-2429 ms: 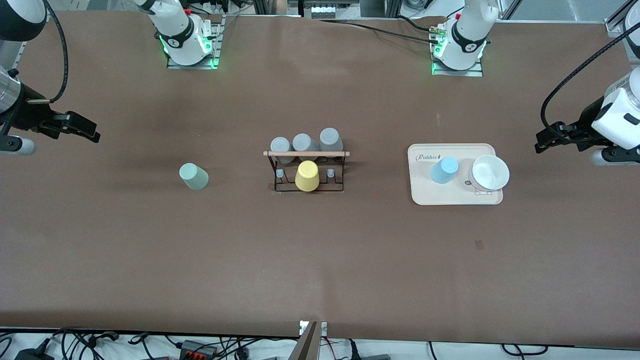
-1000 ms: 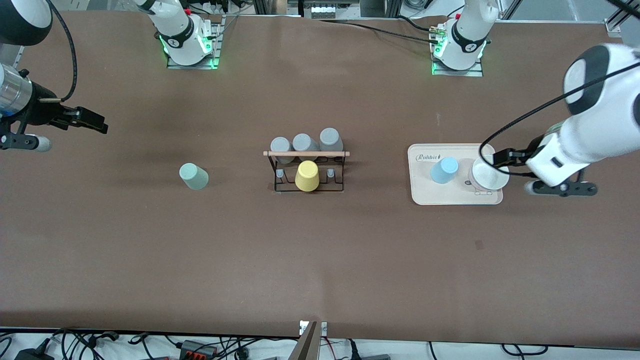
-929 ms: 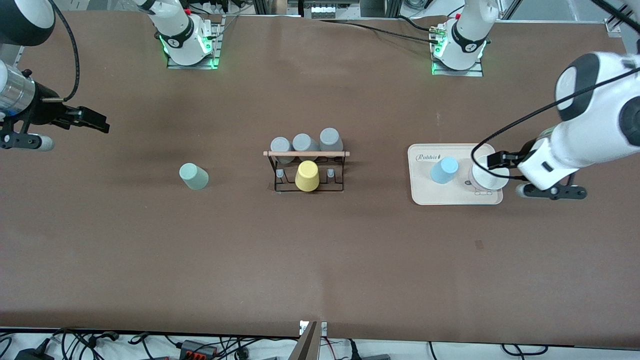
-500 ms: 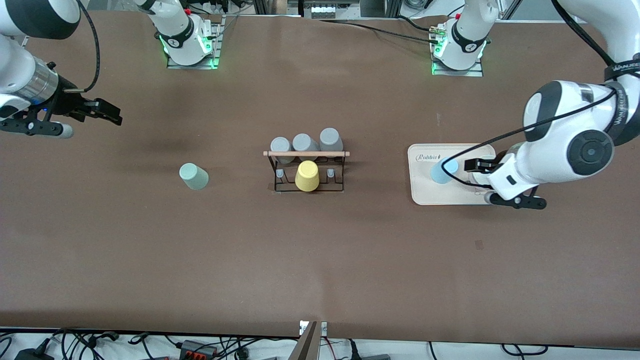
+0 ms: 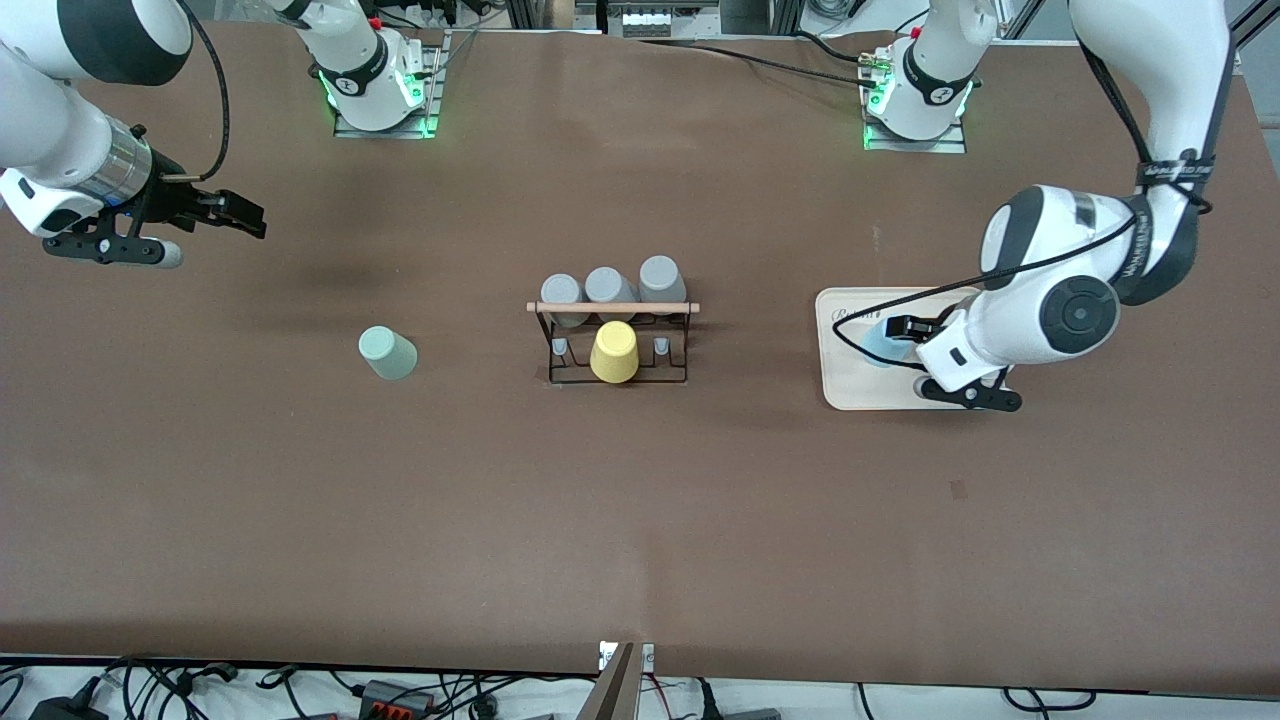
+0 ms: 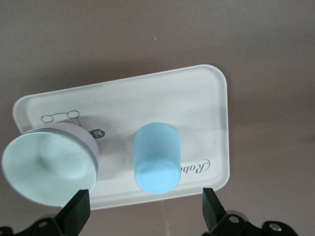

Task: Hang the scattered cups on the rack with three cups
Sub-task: 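Grasp the light-blue cup on the tray with the left gripper and lift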

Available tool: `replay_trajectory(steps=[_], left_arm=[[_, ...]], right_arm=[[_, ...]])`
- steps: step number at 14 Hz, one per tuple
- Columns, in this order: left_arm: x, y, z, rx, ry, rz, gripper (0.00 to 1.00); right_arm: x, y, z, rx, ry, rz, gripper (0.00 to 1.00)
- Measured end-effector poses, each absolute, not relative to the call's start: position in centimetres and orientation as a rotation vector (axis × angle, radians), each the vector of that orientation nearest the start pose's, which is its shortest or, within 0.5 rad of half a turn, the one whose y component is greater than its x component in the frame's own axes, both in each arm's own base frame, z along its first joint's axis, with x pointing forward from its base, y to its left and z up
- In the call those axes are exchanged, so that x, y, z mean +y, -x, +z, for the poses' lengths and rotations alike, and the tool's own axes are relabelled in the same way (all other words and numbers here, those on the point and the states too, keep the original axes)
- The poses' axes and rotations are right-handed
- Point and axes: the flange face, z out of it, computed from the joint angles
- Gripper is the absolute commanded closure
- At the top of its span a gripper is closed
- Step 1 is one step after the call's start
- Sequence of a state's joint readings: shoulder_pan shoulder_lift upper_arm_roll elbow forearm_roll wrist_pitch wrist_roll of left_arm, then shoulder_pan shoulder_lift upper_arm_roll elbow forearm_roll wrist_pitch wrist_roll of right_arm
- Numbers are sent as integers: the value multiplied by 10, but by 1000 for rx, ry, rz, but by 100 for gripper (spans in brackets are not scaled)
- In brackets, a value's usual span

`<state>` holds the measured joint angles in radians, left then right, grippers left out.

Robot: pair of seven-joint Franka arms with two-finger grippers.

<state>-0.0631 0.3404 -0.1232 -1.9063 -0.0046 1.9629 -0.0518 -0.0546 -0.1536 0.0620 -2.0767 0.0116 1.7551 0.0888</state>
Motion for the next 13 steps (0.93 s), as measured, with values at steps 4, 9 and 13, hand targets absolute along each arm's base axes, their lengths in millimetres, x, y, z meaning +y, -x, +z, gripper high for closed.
replay_trajectory(steps=[4, 9, 13], left_arm=[[-110, -554, 261, 220, 3121, 423, 0], [-108, -545, 249, 218, 3119, 434, 0], [-106, -542, 244, 213, 3119, 438, 0]], right_arm=[[16, -489, 476, 74, 3136, 285, 0], [18, -487, 470, 11, 3132, 306, 0], [18, -485, 467, 8, 3131, 318, 0]])
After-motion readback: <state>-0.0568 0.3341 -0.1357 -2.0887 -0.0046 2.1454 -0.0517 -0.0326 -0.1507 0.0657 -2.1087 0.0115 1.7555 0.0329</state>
